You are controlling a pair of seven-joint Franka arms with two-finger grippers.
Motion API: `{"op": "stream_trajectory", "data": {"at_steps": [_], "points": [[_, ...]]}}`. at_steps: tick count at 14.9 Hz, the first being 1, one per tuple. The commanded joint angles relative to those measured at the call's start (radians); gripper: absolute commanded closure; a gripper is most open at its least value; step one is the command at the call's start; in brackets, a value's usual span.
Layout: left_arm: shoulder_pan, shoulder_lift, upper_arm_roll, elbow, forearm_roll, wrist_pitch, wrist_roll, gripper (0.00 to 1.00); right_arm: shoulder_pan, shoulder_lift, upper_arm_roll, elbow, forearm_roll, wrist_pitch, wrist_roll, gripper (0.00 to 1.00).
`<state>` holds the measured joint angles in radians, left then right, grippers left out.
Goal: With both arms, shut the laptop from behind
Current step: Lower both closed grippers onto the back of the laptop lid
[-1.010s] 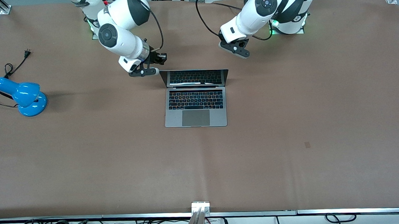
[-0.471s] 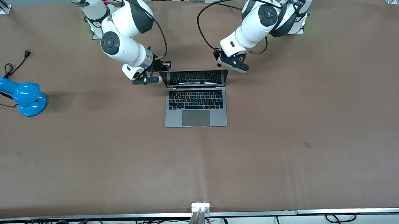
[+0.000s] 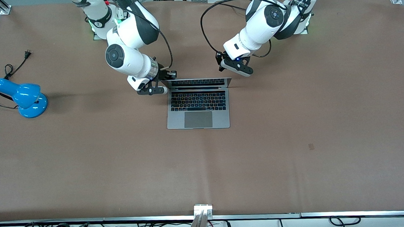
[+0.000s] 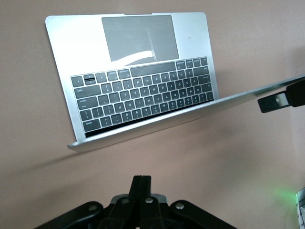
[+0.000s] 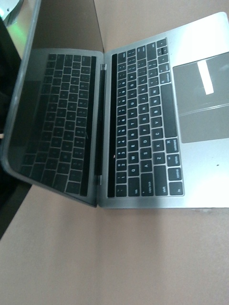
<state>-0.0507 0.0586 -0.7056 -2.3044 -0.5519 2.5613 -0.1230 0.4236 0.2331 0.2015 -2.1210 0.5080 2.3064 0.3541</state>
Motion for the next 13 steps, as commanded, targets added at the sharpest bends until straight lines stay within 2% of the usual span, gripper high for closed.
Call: {"op": "stream_trajectory", "data": {"at_steps": [1,6,13], "points": [[0.026,0.049,0.002,0.039,-0.002,0.008,0.026,0.99,-0.016,0.043,0.003,0.045,0.007,0.022,-0.006,1.00],[0.026,0.142,0.002,0.066,-0.002,0.126,0.048,0.99,-0.016,0.090,0.001,0.087,-0.006,0.042,-0.009,1.00],[0.026,0.251,0.011,0.114,-0.003,0.201,0.082,0.99,-0.020,0.169,-0.007,0.142,-0.035,0.065,-0.009,1.00]]}}
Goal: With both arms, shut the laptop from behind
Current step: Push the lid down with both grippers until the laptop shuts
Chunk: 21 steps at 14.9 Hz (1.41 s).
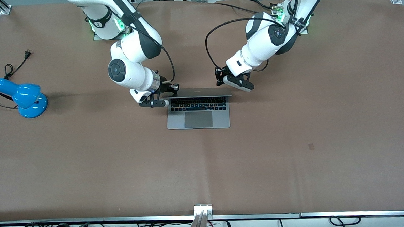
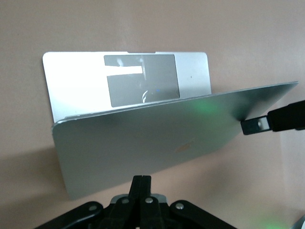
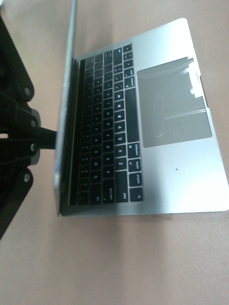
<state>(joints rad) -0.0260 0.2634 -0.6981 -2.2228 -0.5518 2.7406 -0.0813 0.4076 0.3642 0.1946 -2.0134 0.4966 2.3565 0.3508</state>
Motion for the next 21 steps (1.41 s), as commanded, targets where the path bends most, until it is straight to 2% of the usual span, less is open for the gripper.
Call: {"op": "stream_trajectory", "data": {"at_steps": [1,10,14,21], "points": [[0.001,0.057,0.005,0.034,-0.004,0.031,0.052,0.99,-0.004,0.053,0.000,0.047,-0.029,0.021,-0.006,1.00],[-0.003,0.210,0.029,0.098,-0.004,0.108,0.072,0.99,-0.003,0.154,-0.009,0.131,-0.036,0.035,-0.006,1.00],[-0.014,0.290,0.045,0.127,-0.002,0.188,0.074,0.99,-0.003,0.205,-0.014,0.174,-0.058,0.043,-0.006,1.00],[-0.023,0.404,0.077,0.206,-0.002,0.191,0.143,0.99,0.000,0.294,-0.014,0.191,-0.096,0.144,-0.007,1.00]]}}
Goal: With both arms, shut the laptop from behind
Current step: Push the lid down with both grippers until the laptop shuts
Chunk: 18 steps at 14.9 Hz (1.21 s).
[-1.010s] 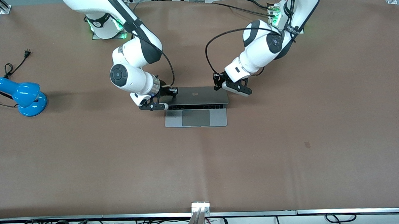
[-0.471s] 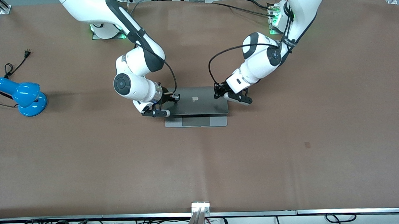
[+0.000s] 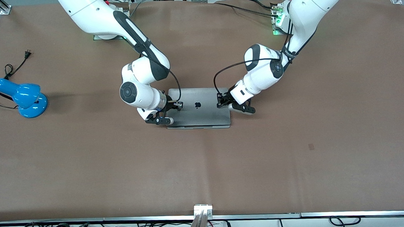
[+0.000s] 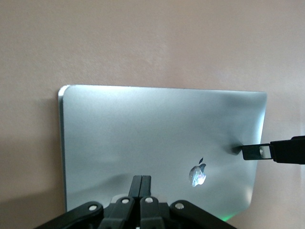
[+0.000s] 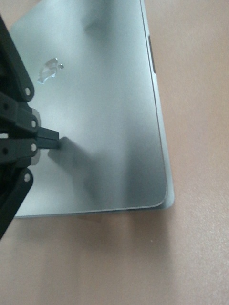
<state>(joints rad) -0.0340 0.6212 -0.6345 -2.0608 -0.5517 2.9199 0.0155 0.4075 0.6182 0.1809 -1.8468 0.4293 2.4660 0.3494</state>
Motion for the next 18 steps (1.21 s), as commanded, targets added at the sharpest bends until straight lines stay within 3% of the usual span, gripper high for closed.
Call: {"op": "stream_trajectory", "data": {"at_steps": [1,6,13,18], "points": [[-0.015,0.061,0.013,0.048,-0.002,0.012,0.047,0.99,0.001,0.055,0.000,0.029,-0.035,0.050,-0.006,1.00],[-0.021,0.132,0.026,0.079,-0.004,0.012,0.053,0.99,0.008,0.094,0.002,0.060,-0.034,0.073,-0.004,1.00],[-0.015,0.127,0.030,0.077,-0.002,0.012,0.061,0.99,0.008,0.091,0.000,0.060,-0.035,0.074,-0.006,1.00],[0.000,0.065,0.032,0.068,0.001,-0.001,0.067,0.99,-0.001,0.043,-0.021,0.057,-0.049,0.057,-0.010,1.00]]}}
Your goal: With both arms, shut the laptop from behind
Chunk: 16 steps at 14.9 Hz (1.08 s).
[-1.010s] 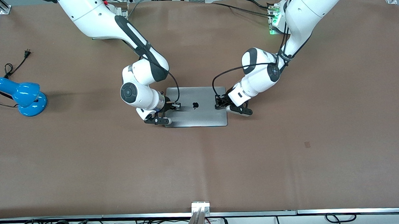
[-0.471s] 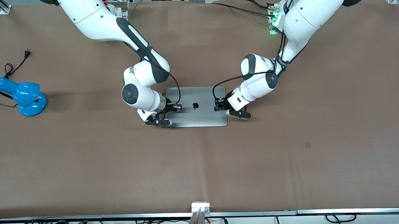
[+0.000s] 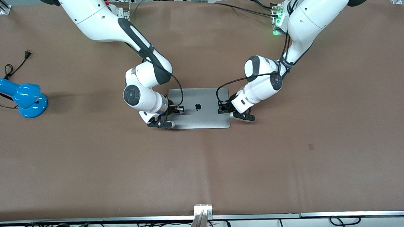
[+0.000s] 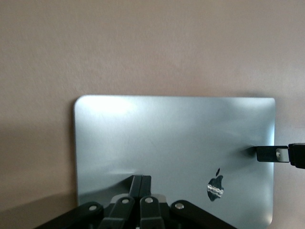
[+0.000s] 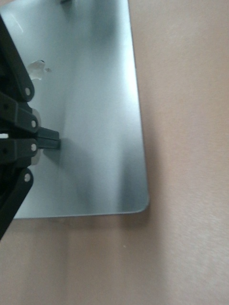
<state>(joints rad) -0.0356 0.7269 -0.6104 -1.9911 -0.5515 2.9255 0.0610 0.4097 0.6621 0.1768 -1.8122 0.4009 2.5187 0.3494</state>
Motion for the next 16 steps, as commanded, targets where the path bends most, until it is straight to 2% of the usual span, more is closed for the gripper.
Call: {"op": "stream_trajectory", "data": {"at_steps": [1,3,6,9,11,13,14,16], "points": [[0.006,-0.061,0.008,-0.002,0.001,-0.023,0.029,0.99,-0.003,-0.025,-0.029,0.022,-0.019,-0.027,-0.010,1.00],[0.034,-0.110,0.006,0.001,0.001,-0.113,0.034,0.99,-0.005,-0.093,-0.077,0.025,-0.022,-0.116,-0.018,1.00],[0.081,-0.219,0.009,0.002,0.001,-0.314,0.037,0.99,-0.005,-0.205,-0.146,0.028,-0.022,-0.277,-0.061,1.00],[0.135,-0.306,0.015,0.008,0.001,-0.492,0.036,0.99,-0.005,-0.309,-0.241,0.034,-0.024,-0.424,-0.102,1.00],[0.176,-0.348,0.023,0.011,0.007,-0.587,0.036,0.99,-0.005,-0.351,-0.314,0.086,-0.024,-0.562,-0.138,1.00],[0.218,-0.376,0.023,0.064,0.121,-0.714,0.034,0.97,-0.003,-0.354,-0.387,0.204,-0.031,-0.761,-0.135,1.00],[0.230,-0.376,0.023,0.113,0.189,-0.797,0.033,0.97,-0.003,-0.354,-0.410,0.259,-0.066,-0.837,-0.136,1.00],[0.252,-0.368,0.023,0.228,0.332,-0.948,0.033,0.97,-0.002,-0.357,-0.422,0.348,-0.193,-0.979,-0.135,1.00]]}}
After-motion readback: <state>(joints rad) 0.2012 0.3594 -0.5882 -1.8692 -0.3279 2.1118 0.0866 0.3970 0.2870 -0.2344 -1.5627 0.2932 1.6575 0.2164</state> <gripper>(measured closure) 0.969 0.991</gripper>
